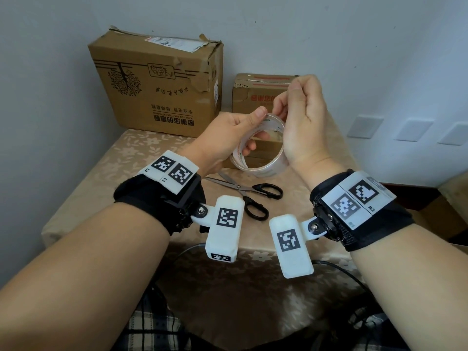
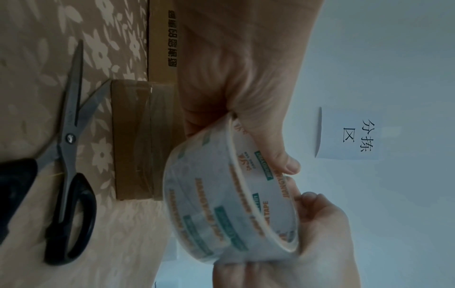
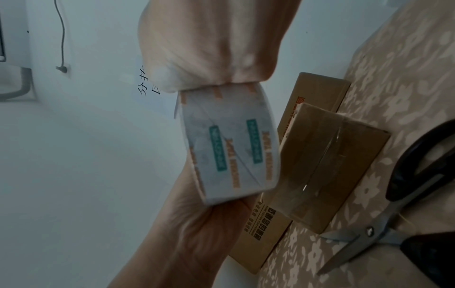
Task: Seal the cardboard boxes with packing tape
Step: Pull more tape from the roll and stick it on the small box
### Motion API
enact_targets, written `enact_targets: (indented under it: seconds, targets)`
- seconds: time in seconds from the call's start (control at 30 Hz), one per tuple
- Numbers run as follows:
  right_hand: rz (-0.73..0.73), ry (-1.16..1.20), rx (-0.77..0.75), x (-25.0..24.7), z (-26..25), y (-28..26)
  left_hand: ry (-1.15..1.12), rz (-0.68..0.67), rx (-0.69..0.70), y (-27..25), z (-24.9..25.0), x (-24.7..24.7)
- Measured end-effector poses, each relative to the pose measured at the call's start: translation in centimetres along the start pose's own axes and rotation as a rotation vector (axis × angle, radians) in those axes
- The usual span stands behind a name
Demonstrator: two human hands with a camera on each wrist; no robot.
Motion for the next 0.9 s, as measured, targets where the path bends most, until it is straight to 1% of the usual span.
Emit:
enact_targets:
  seconds: [0.1,0.17,0.3,0.33,0.4,0.5,0.57,0.6,0.63,0.67,0.73,0.77,0.8,0.83,0.9]
  targets:
    - [0.018,0.003,-0.002,-0.1,0.1,0.0,-0.006,0.01,0.01,0.0,-0.1,0.0]
    - [0.002,0.008,-0.009,0.0,0.0,-0.1,0.005,0.006,0.015,0.0,0.0,-0.1]
    - [-0.074,0.162,0.051,0.1,0.1,-0.5,0.015,-0.037,0.038,-0.2,-0.1,-0.2]
    - [-0.073,0.181,0.064,0.1,0.1,-0.6,0.028,-0.045,0.045,-0.2,-0.1,-0.2]
    - [-0.019,0.164,0.054,0.1,0.1,-0.6,0.036,-0.039,0.05,-0.2,-0.2,-0.3]
    - [0.078,0.142,-0.007,-0.2,0.2,-0.5,-0.001,-0.027,0.06,-0.2,-0.4,-0.6]
    - [0.089,0.119,-0.006,-0.3,0.3,-0.3,0.001,-0.017,0.118,-0.3,-0.1,-0.7]
    - [0.075,0.112,0.025,-0.4,0.3,-0.2,0.014,0.0,0.176,-0.4,0.2,-1.0]
    - [0.037,0.11,0.087,-0.4,0.4,0.0,0.04,0.029,0.253,-0.3,0.6,-1.4]
    - [-0.04,0.102,0.174,-0.3,0.7,0.3,0.081,0.065,0.342,-0.3,1.1,-1.9]
    - [-0.316,0.086,0.341,0.1,1.1,0.4,0.218,0.125,0.497,-0.3,1.8,-2.8]
    - [-0.428,0.1,0.371,0.1,1.2,0.3,0.294,0.142,0.54,-0.2,2.0,-2.9]
    - [-0.481,0.118,0.362,0.0,1.2,0.2,0.364,0.159,0.557,-0.2,2.1,-3.0]
    - [-0.488,0.113,0.327,-0.2,1.0,0.1,0.424,0.181,0.553,-0.1,2.2,-3.1]
    - [-0.444,0.023,0.247,-0.7,0.8,0.4,0.485,0.218,0.507,0.1,2.1,-3.0]
Point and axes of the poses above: each hand's wrist, its own y-axis towards the middle knuckle, its own x-axis out of the palm, z = x × y, the point moved 3 cm from there along y, towards the middle knuckle, and after that the axes turned 8 degrees about -y, right-handed, at the moved point
